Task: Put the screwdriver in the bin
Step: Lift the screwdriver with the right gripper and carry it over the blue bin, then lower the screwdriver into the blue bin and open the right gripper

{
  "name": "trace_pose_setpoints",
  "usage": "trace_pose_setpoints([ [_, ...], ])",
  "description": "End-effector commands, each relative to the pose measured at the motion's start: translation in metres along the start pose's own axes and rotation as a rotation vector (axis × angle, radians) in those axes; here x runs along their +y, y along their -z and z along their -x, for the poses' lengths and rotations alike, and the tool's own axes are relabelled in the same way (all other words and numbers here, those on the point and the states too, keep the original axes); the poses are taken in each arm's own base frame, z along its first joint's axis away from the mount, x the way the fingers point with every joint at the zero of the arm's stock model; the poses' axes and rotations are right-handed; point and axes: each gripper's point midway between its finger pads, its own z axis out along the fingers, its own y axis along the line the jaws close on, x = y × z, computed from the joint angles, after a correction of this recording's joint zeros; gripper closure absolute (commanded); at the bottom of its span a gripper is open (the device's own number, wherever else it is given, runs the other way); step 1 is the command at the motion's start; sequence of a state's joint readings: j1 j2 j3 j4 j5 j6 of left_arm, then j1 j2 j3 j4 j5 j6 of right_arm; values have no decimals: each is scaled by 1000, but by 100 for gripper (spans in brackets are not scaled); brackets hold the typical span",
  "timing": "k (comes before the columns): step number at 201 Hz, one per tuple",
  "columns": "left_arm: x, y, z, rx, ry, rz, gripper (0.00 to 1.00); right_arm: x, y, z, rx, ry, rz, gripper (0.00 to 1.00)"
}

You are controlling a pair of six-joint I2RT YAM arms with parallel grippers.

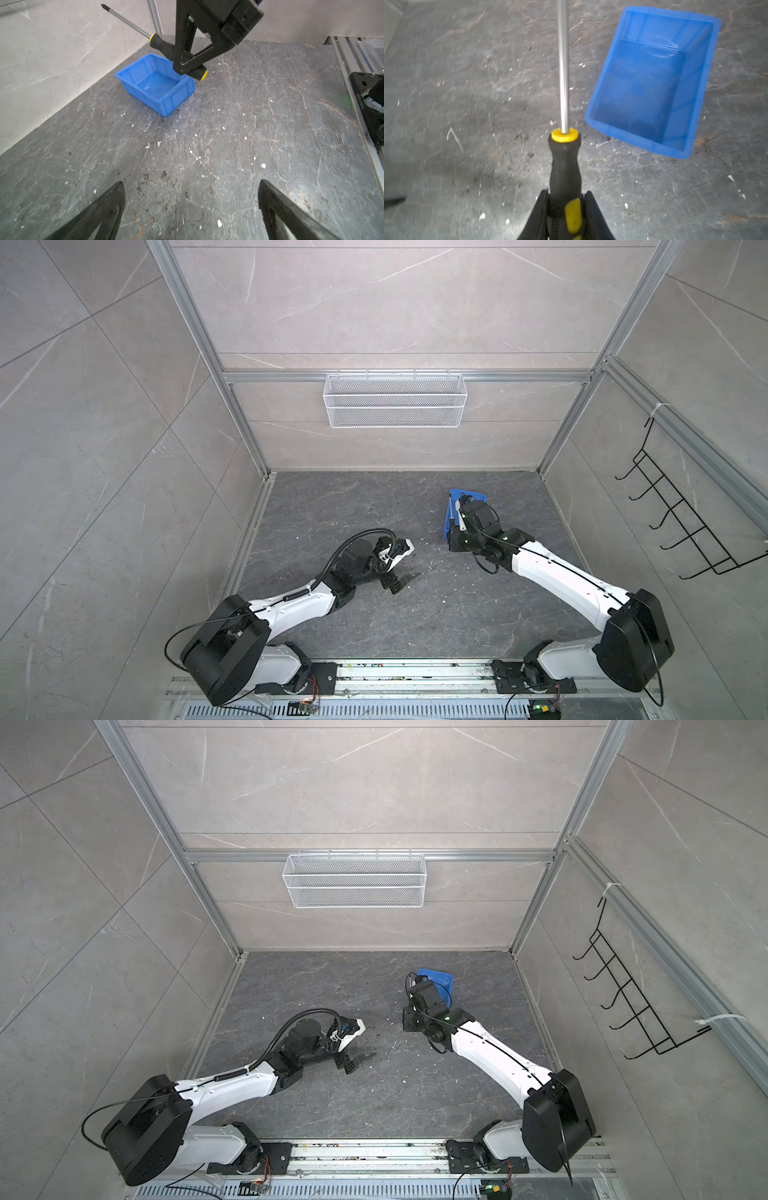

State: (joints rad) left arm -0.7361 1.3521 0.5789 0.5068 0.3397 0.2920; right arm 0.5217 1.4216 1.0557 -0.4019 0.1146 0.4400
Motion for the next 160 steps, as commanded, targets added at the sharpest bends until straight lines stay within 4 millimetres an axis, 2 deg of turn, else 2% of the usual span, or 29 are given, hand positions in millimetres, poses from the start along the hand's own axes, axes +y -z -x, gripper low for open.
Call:
trace_pose_setpoints([
  [1, 8, -10, 37, -116, -19, 33, 0, -7, -10, 18, 7, -138, -8, 100],
  [48, 5, -28, 39, -112, -27, 25, 0, -37, -43, 36, 75, -217, -119, 100],
  [85, 6, -29, 40, -114, -19, 30, 0, -62, -79, 34, 170, -275, -182, 100],
  [132, 5, -27, 36, -104, -15, 32, 0, -76, -112, 30, 229, -302, -205, 100],
  [160, 5, -26, 34, -97, -11, 33, 0, -83, -129, 19, 268, -299, -228, 100],
])
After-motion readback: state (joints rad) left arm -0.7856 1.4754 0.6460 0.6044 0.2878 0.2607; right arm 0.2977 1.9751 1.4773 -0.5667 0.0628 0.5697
